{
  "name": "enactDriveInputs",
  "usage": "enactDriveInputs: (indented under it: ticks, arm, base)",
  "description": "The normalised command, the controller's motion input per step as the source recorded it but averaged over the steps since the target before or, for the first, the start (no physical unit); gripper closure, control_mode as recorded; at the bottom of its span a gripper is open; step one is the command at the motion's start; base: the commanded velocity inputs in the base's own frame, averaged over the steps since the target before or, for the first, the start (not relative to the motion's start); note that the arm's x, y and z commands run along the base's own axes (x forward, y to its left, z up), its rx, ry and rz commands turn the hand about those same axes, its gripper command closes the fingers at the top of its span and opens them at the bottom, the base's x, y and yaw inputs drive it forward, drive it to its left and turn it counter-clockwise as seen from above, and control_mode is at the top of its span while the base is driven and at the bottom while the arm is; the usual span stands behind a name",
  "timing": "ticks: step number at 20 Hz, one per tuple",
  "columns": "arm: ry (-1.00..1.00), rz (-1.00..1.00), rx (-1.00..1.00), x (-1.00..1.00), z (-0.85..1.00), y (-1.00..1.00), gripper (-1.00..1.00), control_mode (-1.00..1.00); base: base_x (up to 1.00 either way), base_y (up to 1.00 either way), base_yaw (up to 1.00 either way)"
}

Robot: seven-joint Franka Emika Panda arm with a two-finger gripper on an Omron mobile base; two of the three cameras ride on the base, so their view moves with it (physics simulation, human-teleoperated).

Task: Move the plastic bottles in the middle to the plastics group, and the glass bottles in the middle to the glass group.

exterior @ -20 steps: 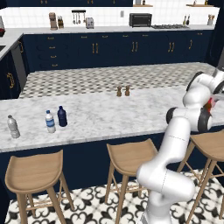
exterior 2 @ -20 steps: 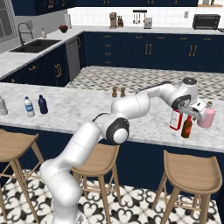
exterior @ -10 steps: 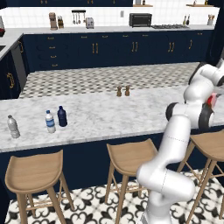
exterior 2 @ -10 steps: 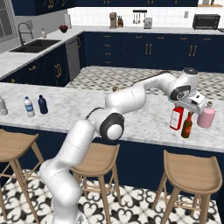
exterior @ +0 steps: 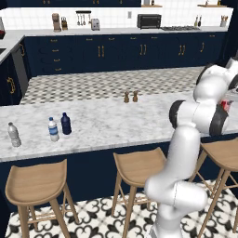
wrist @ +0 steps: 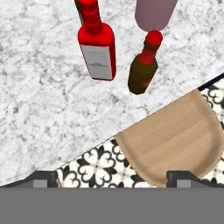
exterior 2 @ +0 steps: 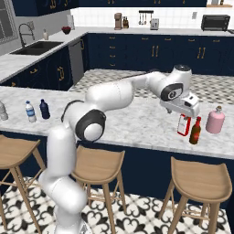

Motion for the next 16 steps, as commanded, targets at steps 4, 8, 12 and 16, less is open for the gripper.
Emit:
enactDriveInputs:
  ticks: [4,8,12,16]
  arm:
    - [0.0,0.0,-0.07,-0.78,-0.18,1.0,-1.0,-1.0]
    - [0.0,0.0,-0.05,-0.8,-0.14,1.0,-1.0,-1.0]
    - [0.05,0.0,0.0,-0.74,-0.01,1.0,-1.0,-1.0]
    - [0.13,0.0,0.0,-0.61,0.1,0.98,-1.0,-1.0]
  base:
    - [0.0,0.0,0.0]
    - [0.0,0.0,0.0]
    - [0.0,0.0,0.0]
    - [0.0,0.0,0.0]
